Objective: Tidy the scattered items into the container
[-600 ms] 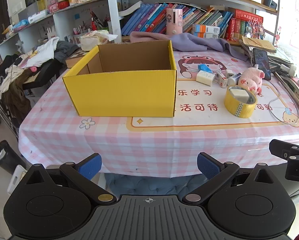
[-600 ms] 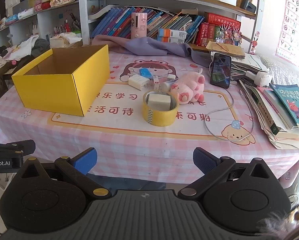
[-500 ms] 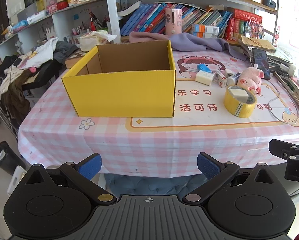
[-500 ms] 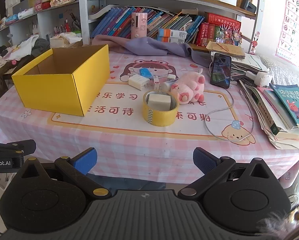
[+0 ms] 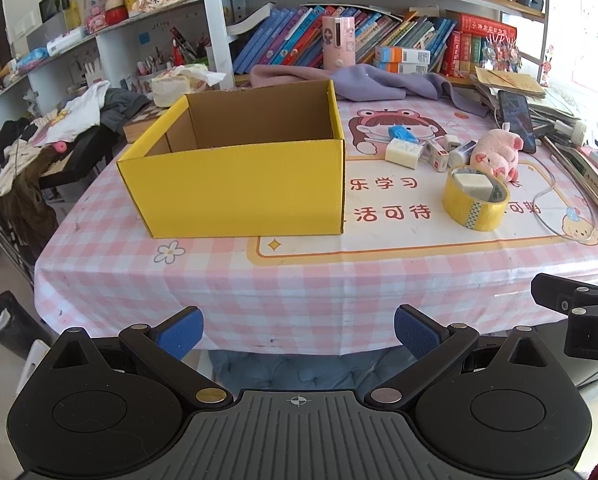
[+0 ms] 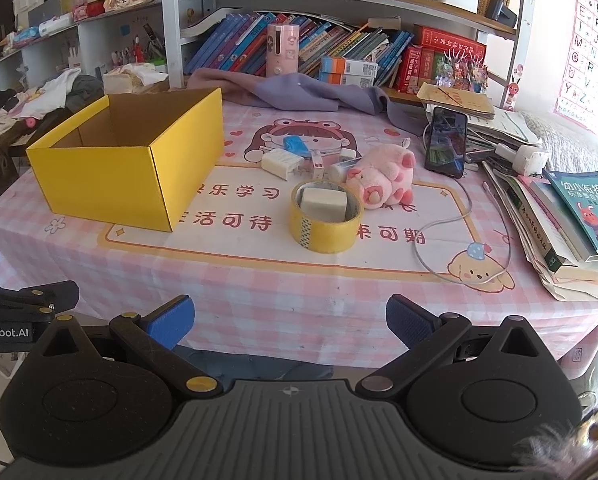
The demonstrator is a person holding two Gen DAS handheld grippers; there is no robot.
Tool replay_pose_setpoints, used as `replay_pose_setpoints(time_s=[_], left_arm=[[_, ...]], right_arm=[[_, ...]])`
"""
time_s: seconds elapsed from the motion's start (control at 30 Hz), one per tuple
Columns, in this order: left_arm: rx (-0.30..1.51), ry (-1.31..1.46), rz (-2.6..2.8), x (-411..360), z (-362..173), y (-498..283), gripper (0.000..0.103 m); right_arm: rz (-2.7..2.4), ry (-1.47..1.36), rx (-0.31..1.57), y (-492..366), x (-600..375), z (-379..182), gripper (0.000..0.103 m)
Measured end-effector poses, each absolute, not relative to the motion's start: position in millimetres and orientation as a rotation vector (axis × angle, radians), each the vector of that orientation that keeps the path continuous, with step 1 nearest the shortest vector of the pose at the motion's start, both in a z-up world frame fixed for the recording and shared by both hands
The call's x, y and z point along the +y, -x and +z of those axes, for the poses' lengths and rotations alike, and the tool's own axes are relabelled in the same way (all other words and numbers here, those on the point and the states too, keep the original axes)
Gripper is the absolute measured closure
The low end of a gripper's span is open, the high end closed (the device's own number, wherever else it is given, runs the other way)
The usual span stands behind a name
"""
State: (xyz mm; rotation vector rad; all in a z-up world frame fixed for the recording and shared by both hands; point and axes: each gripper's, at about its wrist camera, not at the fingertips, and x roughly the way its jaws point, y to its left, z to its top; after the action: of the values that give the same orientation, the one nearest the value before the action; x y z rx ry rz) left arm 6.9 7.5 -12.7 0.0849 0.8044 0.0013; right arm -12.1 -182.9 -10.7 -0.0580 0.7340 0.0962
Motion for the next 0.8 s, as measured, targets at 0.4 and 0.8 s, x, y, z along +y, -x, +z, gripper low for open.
replay_pose_setpoints(time_s=[0.4, 0.8], left_arm=[[0.805, -0.086, 0.008, 10.2, -12.9, -6.7, 0.000], [0.796, -0.095, -0.009, 9.3, -12.4, -7.4, 0.000]], right_arm=[[0.104, 0.064, 0.734, 12.8, -178.3, -11.2, 0.000], [0.095, 0.059, 0.732, 13.0, -179.4, -10.2, 0.001]])
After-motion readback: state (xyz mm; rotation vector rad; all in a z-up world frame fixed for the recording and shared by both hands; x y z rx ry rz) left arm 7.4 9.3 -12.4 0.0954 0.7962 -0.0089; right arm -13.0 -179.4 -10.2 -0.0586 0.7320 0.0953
